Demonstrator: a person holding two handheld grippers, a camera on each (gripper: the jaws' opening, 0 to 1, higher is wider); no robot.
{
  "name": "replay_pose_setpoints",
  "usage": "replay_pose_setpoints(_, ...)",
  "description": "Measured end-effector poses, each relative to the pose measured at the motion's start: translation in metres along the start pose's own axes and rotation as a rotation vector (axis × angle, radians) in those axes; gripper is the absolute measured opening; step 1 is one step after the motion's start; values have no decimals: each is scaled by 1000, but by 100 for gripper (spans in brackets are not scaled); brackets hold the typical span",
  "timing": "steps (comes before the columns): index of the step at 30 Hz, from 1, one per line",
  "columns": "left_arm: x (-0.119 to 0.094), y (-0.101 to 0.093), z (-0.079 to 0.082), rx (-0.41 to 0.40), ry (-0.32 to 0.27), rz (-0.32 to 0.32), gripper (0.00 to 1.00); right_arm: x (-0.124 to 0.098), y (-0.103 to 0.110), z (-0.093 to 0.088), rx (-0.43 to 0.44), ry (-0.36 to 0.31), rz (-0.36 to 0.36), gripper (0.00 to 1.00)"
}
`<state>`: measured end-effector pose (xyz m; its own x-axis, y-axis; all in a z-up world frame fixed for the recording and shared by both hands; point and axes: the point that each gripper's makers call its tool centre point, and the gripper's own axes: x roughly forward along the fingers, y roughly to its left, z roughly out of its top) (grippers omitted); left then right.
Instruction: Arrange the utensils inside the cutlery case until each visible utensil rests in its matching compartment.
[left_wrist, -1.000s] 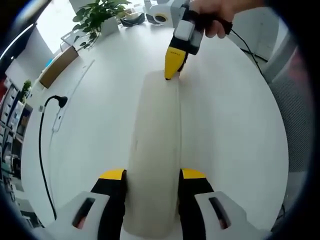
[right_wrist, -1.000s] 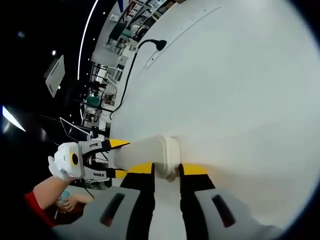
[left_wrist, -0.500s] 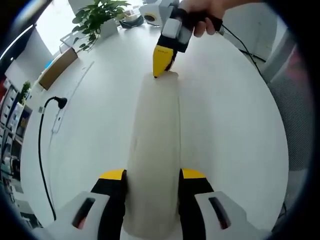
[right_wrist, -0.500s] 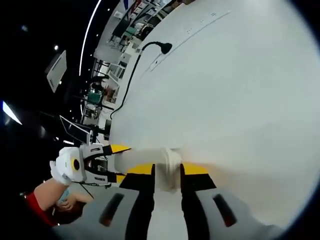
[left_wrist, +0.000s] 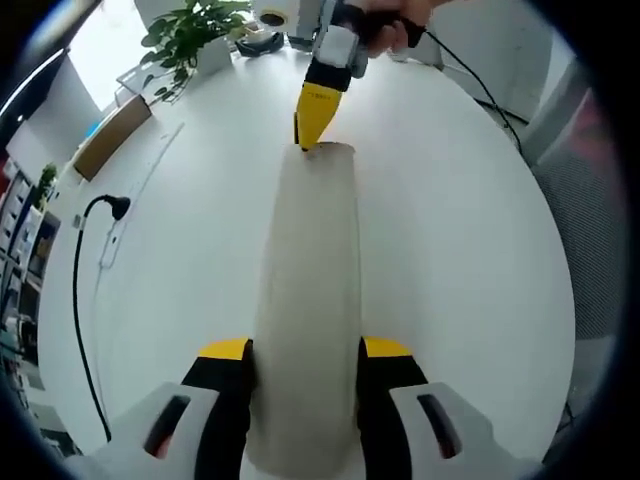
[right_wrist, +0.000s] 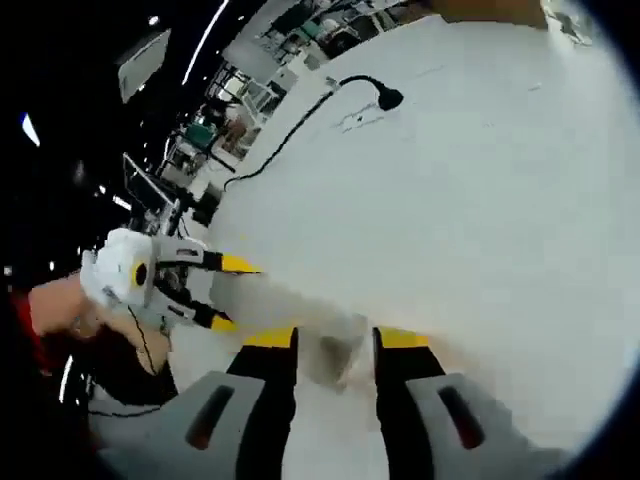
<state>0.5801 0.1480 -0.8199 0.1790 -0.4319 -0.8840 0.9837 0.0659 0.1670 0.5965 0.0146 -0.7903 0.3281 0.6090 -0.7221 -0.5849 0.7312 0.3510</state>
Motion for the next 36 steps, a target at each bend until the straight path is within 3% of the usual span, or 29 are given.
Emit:
replay_pose_setpoints(1,0,0,0,1,1,0,42,-1,4,-1,-150,53,-29,59)
replay_pose_setpoints(2,0,0,0,2,2,0,42,-1,5,2,-276,61,-39,60)
replay_pose_setpoints(4,0,0,0,-2,-1,-2,42,2,12,3,-466,115,-35,53)
replay_pose_setpoints(7,0,0,0,-6,3,-8,42,10,29,-3,-555,213,24,57)
replay_pose_setpoints(8,0,-1,1,-6,6,-12,42,15,33,0,-622,224,34,59)
replay_pose_setpoints(12,1,-1,2,-8,14,-26,42,16,35,2,-812,367,61,49)
replay_pose_setpoints(16,2,0,2,-9,1,-32,42,23,37,7,-909,444,87,50)
replay_pose_setpoints(19,3,1,2,-9,-11,-29,42,35,44,7,-912,437,97,48)
replay_pose_setpoints(21,3,1,2,-10,-15,-26,42,40,45,-1,-896,467,112,49)
replay_pose_setpoints(25,4,1,2,-8,-13,-25,42,44,44,-15,-950,525,102,48)
replay_pose_setpoints(30,4,2,2,-10,-39,-23,42,46,46,-21,-972,544,95,45)
replay_pose_setpoints(32,4,2,2,-9,-50,-19,43,46,46,-21,-976,548,87,37)
replay_pose_setpoints(36,3,2,3,-12,-62,-14,43,46,45,-25,-1006,584,74,37)
